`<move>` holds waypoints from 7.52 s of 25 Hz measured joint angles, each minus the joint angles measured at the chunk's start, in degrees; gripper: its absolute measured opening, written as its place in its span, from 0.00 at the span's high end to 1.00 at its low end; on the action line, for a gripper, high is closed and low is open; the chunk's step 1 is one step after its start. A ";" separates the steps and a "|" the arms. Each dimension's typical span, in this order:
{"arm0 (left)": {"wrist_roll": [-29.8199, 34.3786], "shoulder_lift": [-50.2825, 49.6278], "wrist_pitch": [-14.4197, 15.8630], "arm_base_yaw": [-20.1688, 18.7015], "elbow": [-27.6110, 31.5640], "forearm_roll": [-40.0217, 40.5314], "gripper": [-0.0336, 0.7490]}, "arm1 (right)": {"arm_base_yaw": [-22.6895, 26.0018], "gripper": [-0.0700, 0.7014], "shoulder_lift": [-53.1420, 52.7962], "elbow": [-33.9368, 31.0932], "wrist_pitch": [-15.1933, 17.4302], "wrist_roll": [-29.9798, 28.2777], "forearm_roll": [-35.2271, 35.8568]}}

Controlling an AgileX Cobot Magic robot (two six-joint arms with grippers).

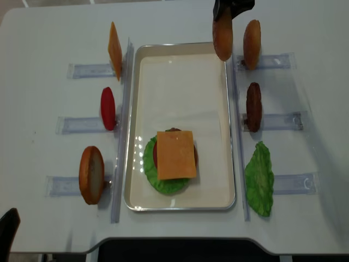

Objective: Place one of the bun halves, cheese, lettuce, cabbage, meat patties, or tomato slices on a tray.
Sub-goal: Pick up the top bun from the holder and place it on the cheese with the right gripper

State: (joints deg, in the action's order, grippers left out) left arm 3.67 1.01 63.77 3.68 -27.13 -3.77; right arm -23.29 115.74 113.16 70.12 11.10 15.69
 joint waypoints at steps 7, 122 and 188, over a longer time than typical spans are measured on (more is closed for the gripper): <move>0.00 0.00 0.00 0.00 0.00 0.07 0.39 | 0.00 0.64 -2.66 -0.10 0.06 -2.89 8.50; 0.00 0.00 0.00 0.00 0.00 0.18 0.40 | -0.61 0.65 -1.30 -46.51 -1.46 -66.05 67.72; 0.00 0.00 0.00 0.00 0.00 0.90 0.40 | -0.08 0.38 0.46 -42.97 -4.67 -58.19 63.50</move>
State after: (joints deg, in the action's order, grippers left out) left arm 3.67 1.01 63.77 3.68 -27.13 -2.87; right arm -23.37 116.19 70.19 65.45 -47.09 79.19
